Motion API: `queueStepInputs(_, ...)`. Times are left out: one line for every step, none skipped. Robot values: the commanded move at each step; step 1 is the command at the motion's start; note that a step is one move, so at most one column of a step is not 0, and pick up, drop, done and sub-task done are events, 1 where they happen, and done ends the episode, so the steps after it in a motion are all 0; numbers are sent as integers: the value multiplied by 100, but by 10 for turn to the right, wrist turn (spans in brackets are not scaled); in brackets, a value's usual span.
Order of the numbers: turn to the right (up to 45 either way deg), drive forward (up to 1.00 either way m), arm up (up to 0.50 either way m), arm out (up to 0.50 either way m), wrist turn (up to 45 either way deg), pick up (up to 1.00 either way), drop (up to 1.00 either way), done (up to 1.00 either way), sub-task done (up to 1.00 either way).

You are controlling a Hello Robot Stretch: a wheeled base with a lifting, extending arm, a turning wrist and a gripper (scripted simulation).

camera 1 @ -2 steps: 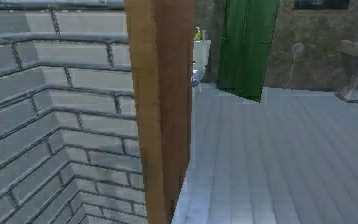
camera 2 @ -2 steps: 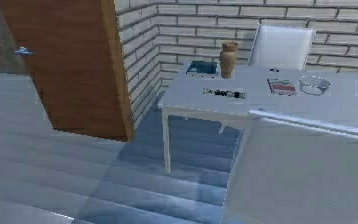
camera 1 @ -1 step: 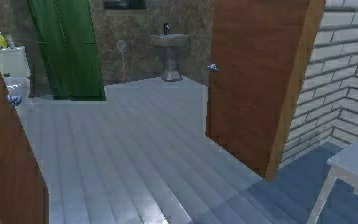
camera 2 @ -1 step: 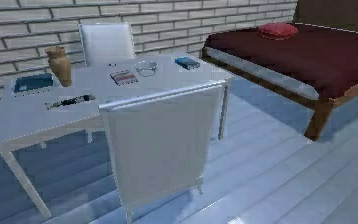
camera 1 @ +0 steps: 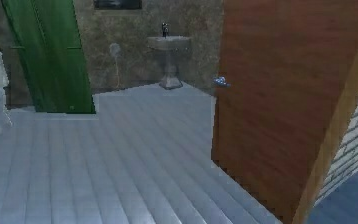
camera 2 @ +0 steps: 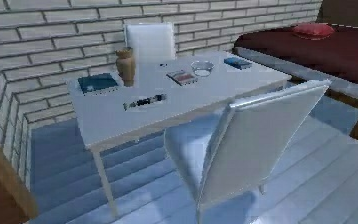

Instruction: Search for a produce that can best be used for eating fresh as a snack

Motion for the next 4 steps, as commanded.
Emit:
queueStepInputs(-120, 0, 0, 0, 0, 0, 0, 0, 0)
queueStepInputs(0, 100, 0, 0, 0, 0, 0, 0, 0)
queueStepInputs(-30, 0, 0, 0, 0, 0, 0, 0, 0)
queueStepInputs(0, 60, 0, 0, 0, 0, 0, 0, 0)
